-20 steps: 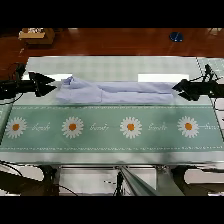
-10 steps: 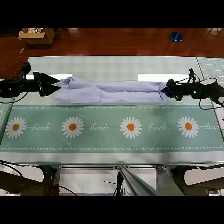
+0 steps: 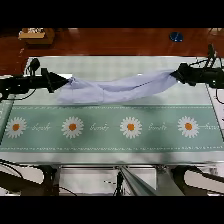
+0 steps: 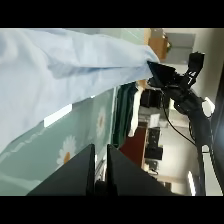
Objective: Fold the shirts.
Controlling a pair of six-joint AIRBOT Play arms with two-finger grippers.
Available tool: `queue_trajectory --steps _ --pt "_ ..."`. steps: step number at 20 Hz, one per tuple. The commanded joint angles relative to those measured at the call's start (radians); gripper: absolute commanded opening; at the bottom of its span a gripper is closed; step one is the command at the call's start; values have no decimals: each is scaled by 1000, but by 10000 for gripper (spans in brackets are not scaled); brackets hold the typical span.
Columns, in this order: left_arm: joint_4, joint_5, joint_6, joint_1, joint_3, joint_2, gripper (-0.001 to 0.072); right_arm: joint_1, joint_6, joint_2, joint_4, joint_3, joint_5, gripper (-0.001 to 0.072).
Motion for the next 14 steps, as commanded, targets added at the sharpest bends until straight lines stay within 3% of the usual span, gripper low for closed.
queue_trajectory --steps 1,4,14 --pt "-74 4 18 -107 0 1 108 -5 27 115 -31 5 64 23" --pt "-94 52 31 -237 0 0 23 -5 64 190 -67 5 127 23" --pt "-94 350 32 -636 0 -3 23 -5 189 417 -191 5 295 23"
